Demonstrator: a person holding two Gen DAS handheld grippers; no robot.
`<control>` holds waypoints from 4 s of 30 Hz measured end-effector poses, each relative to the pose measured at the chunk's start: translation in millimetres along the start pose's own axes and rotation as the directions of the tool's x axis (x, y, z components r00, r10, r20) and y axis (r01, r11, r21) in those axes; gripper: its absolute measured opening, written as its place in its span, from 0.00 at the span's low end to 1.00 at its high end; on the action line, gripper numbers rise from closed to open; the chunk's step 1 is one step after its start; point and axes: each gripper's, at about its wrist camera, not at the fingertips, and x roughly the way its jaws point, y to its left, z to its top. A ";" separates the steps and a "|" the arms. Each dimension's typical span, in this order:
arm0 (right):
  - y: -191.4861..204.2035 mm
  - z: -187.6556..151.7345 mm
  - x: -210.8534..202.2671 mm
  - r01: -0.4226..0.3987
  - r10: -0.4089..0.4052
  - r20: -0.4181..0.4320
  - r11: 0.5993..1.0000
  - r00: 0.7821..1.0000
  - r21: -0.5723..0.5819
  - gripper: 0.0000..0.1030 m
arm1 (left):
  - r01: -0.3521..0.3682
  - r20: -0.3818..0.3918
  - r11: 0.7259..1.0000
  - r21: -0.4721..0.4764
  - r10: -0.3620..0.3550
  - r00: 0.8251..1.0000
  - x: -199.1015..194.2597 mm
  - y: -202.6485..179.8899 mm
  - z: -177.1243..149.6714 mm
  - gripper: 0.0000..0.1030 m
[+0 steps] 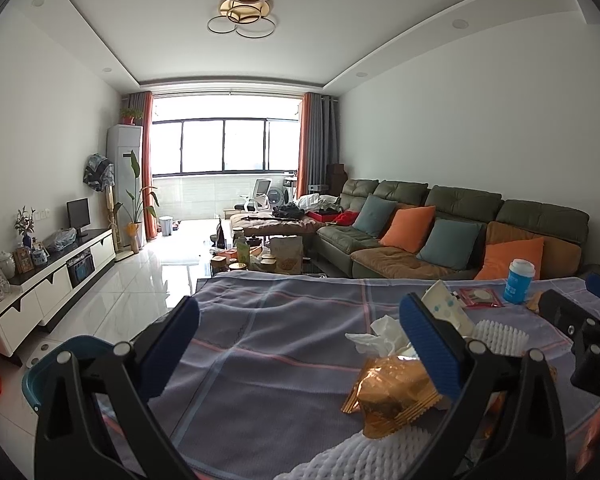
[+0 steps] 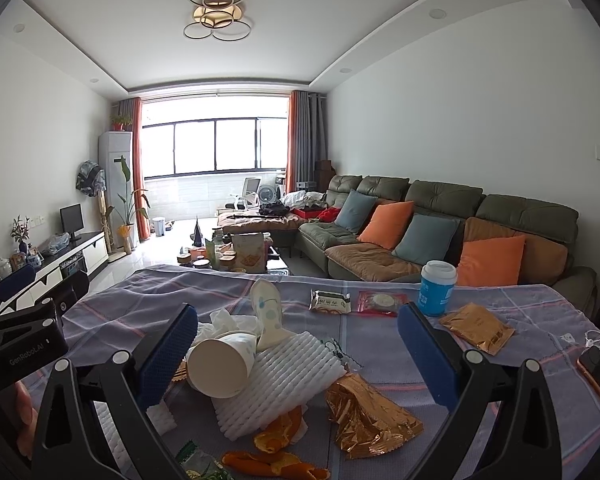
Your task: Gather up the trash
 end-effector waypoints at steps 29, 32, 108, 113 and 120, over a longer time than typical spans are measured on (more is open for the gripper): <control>0.6 1.9 0.7 -0.002 0.002 -0.007 1.000 1.000 -0.001 0.97 | 0.006 -0.003 1.000 -0.001 -0.006 1.000 3.4 -3.8 -0.5 0.97; 0.7 1.8 1.3 -0.005 0.005 -0.008 1.000 1.000 -0.001 0.97 | 0.007 -0.005 1.000 0.000 -0.007 1.000 3.9 -2.8 0.0 0.97; 10.4 -9.9 45.5 -0.210 0.217 -0.206 0.976 0.954 0.054 0.89 | 0.157 -0.209 0.986 0.055 -0.142 0.967 21.3 -5.2 -28.9 0.97; 8.9 -9.8 41.5 -0.196 0.201 -0.193 0.980 0.960 0.048 0.91 | 0.111 -0.174 0.992 0.059 -0.100 0.980 20.1 -1.5 -26.0 0.97; 10.2 -9.3 36.3 -0.186 0.188 -0.173 0.982 0.967 0.025 0.96 | 0.080 -0.159 0.996 0.049 -0.071 0.985 18.5 -0.6 -22.3 0.97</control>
